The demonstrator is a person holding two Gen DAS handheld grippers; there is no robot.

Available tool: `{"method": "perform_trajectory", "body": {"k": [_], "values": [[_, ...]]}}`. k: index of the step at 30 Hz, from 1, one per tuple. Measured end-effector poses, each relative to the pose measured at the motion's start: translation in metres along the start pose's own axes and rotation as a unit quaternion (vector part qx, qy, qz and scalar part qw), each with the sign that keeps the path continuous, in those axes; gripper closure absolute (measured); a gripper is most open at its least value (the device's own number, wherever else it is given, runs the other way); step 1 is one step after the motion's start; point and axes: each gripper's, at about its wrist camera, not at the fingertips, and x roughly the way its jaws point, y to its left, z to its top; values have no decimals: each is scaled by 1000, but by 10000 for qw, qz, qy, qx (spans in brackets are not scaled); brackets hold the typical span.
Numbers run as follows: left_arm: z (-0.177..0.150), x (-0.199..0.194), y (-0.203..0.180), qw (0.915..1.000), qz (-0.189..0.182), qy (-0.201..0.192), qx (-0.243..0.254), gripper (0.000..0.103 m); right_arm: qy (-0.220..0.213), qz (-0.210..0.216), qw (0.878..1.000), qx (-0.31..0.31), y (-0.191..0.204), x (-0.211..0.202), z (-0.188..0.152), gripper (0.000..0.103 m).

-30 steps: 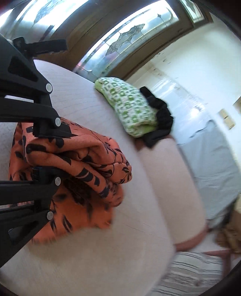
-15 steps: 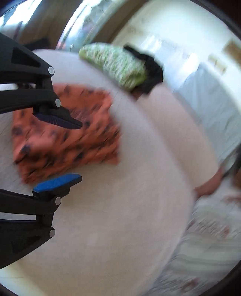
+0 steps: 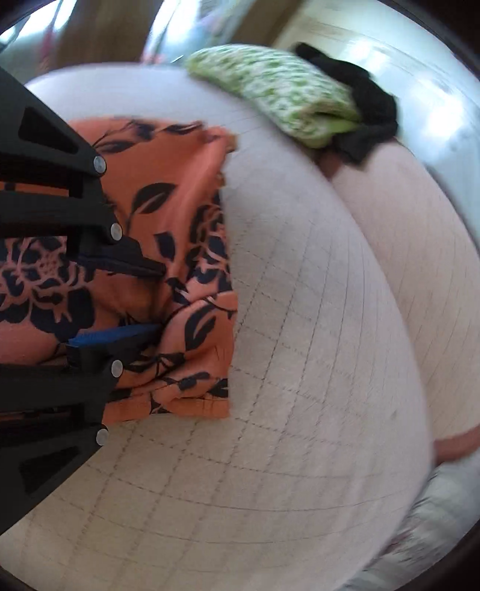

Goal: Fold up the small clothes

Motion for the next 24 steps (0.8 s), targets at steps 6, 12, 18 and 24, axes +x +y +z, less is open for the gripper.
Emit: {"method": "perform_trajectory", "body": {"k": [6, 12, 18, 24], "values": [[-7, -4, 3, 9997, 11, -189, 153, 0, -366, 419, 9984, -83, -6, -52, -20, 71], [-12, -3, -3, 9992, 99, -280, 277, 0, -243, 81, 9970, -730, 0, -60, -83, 71], [-21, -9, -8, 9974, 241, -523, 428, 0, -694, 111, 9938, -860, -12, -55, -100, 71], [-30, -13, -12, 9963, 322, -631, 479, 0, -826, 598, 9931, -578, -30, -54, -98, 70]]}}
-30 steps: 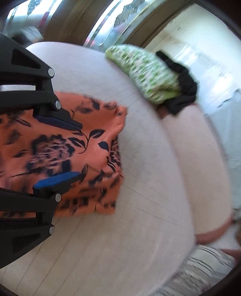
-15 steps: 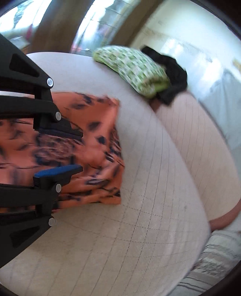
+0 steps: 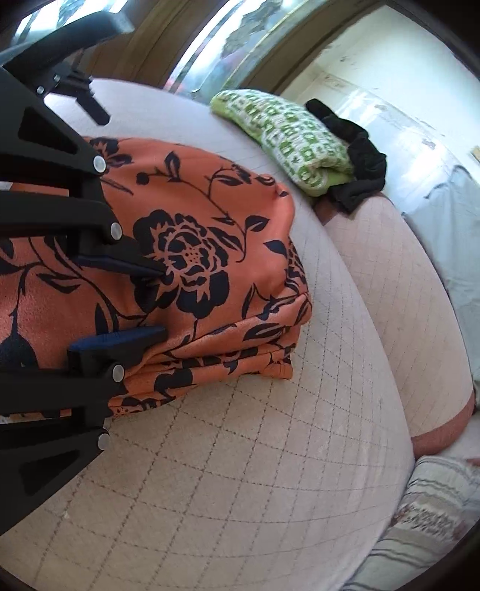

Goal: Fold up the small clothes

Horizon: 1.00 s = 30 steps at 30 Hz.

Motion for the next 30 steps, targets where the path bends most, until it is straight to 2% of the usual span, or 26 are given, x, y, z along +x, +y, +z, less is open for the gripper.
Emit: {"method": "perform_trajectory", "body": {"k": [13, 14, 17, 23, 30], "values": [[-8, -7, -12, 9989, 443, 143, -92, 0, 69, 249, 9994, 217, -16, -6, 1, 70], [-8, -7, -12, 9980, 501, 248, -309, 0, 65, 240, 9995, 187, -16, -6, 1, 70], [-7, -6, -10, 9978, 494, 322, -309, 0, 74, 235, 9996, 126, -15, -6, 1, 70], [-2, 2, 2, 9942, 263, 781, -686, 0, 71, 264, 9993, 242, -16, -4, 3, 69], [13, 5, -4, 9891, 557, 1294, -418, 0, 58, 217, 9997, 42, -10, -5, 2, 66]]}}
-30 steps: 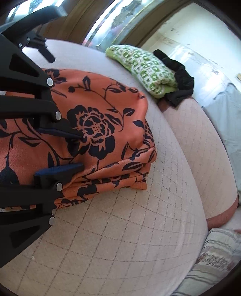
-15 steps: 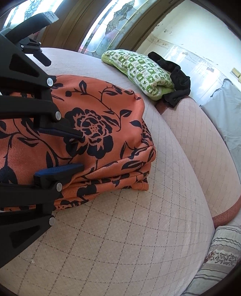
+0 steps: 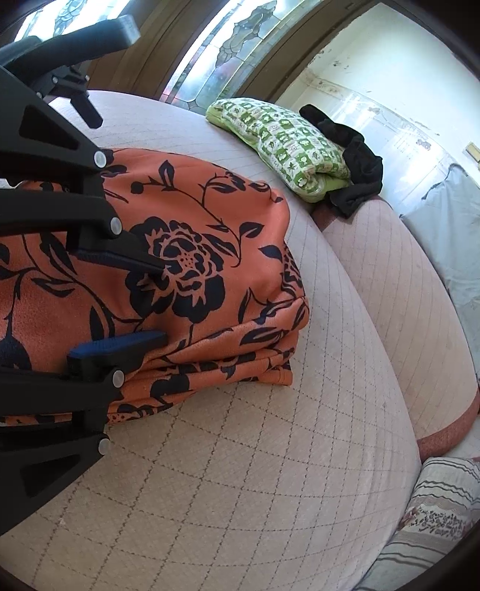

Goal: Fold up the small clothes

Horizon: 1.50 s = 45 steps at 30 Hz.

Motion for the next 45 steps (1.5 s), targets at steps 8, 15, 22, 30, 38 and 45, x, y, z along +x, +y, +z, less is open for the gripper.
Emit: {"method": "perform_trajectory", "body": {"k": [8, 15, 22, 30, 38, 45], "values": [[37, -7, 25, 9958, -769, -64, 493, 0, 57, 493, 9980, 379, -3, 4, 4, 32], [34, 40, 42, 9911, -1273, 35, 397, 0, -21, 336, 9994, 116, 11, 8, 5, 30], [35, 62, 78, 9694, -2373, 495, -376, 0, -172, 831, 9937, 736, -8, 9, 6, 30], [35, 26, 93, 9733, -2266, -281, -238, 0, -210, 749, 9958, 482, -3, 7, 4, 30], [23, 11, 118, 9723, -2230, -278, -641, 0, -246, 887, 9937, 635, -8, 7, 5, 30], [1, -7, 124, 9691, -2343, -380, -671, 0, -361, 832, 9945, 522, -6, 10, 3, 30]]}}
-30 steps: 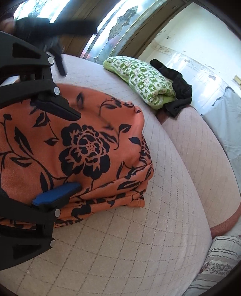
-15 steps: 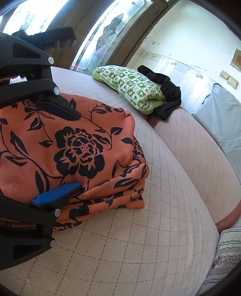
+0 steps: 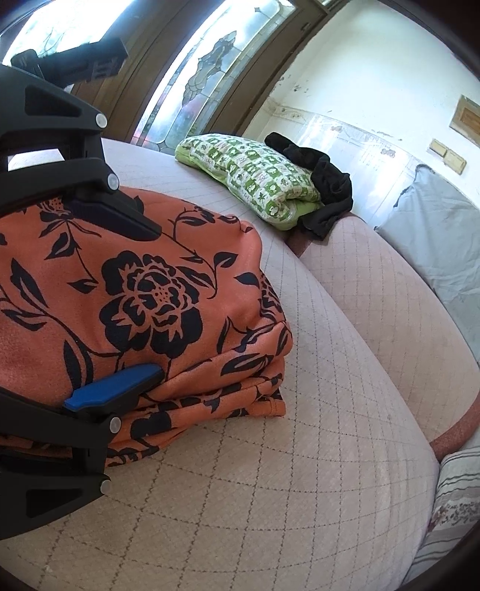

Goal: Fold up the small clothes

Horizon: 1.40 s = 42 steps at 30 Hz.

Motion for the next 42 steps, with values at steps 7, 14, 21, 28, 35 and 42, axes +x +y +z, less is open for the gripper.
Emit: {"method": "perform_trajectory", "body": {"k": [7, 14, 21, 28, 35, 42], "values": [[-8, -6, -34, 9994, -225, -85, 268, 0, -127, 38, 9998, 156, -1, -2, -4, 31], [-5, -8, -60, 9955, -329, -420, 780, 0, -114, 180, 9997, 98, -6, -4, -5, 31], [-22, 16, -31, 9936, -483, -693, 752, 0, -197, 242, 9995, 62, -8, -9, -9, 31], [-26, 25, -26, 9898, -380, -933, 1002, 0, -282, 247, 9992, 117, -9, -11, -13, 31], [-20, 28, -19, 9857, -990, -1041, 885, 0, -357, 227, 9990, 143, -4, -29, -16, 32], [-13, 59, -30, 9819, -1665, -451, 779, 0, -234, 309, 9990, -218, 11, -46, -26, 47]]}}
